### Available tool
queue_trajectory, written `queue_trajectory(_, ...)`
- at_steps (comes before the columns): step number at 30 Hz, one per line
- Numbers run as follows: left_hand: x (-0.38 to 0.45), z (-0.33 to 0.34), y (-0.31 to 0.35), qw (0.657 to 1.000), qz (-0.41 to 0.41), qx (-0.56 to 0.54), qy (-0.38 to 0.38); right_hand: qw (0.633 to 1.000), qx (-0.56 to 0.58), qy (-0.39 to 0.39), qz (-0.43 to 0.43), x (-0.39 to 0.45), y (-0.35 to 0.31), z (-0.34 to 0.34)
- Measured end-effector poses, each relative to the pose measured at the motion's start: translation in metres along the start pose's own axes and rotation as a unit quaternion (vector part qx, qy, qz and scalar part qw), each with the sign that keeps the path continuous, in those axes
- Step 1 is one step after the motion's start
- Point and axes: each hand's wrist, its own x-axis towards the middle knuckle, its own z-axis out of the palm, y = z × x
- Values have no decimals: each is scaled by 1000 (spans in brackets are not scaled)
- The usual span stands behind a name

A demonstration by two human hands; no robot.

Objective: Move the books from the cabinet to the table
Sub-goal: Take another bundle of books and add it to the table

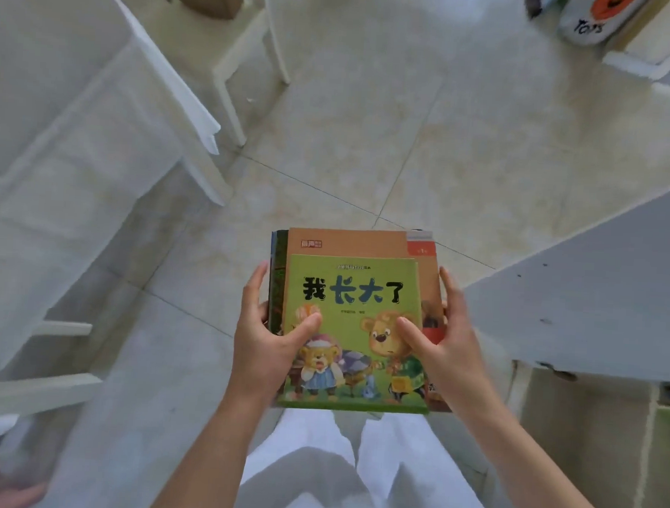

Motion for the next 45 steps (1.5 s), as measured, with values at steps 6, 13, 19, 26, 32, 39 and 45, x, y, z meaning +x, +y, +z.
queue_trajectory(6,28,-123,2,994,-2,-16,105,995,-1,-87,-50,30,-52,122)
queue_trajectory(13,46,-206,9,977,-13,-63,203,979,-32,-191,-62,59,-111,214)
queue_trajectory(19,82,-241,18,960,-15,-84,267,967,-52,-243,-64,104,-156,271)
queue_trajectory(26,148,-269,52,940,-12,-88,329,952,-86,-293,-34,177,-212,326)
queue_trajectory(32,207,-300,93,913,-18,-121,389,928,-114,-352,-32,240,-287,384)
queue_trajectory(39,248,-353,113,880,-19,-161,447,890,-149,-430,28,287,-339,464)
queue_trajectory(45,284,-415,108,871,-29,-202,447,870,-178,-457,52,312,-364,544)
